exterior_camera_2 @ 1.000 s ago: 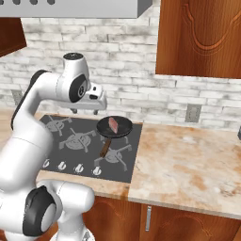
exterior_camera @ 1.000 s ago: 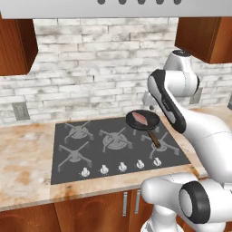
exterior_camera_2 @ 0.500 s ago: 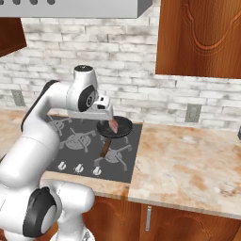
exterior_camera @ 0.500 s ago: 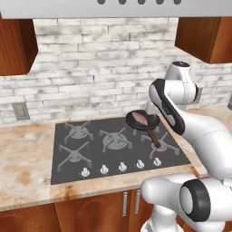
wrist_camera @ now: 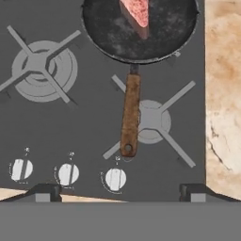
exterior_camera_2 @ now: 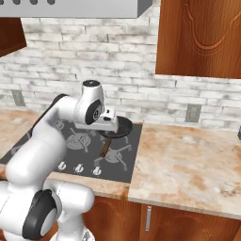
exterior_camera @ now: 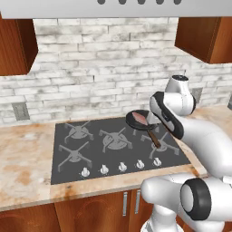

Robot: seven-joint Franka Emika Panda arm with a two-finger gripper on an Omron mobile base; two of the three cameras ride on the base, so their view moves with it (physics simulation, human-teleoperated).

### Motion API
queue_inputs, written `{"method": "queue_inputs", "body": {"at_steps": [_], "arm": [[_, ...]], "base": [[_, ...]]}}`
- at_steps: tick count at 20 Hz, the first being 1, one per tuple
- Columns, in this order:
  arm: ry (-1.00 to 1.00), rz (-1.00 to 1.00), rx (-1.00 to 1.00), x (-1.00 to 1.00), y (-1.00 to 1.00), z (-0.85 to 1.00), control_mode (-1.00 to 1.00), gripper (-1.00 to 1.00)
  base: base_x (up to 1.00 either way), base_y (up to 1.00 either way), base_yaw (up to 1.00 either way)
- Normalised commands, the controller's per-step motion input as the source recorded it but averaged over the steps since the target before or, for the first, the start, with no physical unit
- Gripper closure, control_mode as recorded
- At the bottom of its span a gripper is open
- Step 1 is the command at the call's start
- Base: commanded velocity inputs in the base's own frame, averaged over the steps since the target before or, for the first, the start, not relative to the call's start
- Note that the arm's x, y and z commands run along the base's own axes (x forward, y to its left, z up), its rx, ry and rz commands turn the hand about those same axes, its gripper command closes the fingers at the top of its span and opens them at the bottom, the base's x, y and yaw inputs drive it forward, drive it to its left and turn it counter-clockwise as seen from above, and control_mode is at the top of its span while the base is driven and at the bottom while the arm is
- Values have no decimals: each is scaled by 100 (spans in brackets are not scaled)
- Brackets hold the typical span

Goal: Pick up the pan with the steak in it and place it on the dining table. Then place the steak on the plate.

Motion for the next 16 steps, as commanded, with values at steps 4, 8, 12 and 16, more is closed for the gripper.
{"method": "queue_inputs", "body": {"at_steps": [4, 8, 12, 16], "arm": [[0, 0, 0, 21, -12, -43, -100, -100], [0, -2, 0, 28, -5, -42, -100, -100], [0, -3, 0, 32, 0, -41, -100, -100], [0, -3, 0, 28, 0, -40, -100, -100]], "base": [[0, 0, 0], [0, 0, 0], [0, 0, 0], [0, 0, 0]]}}
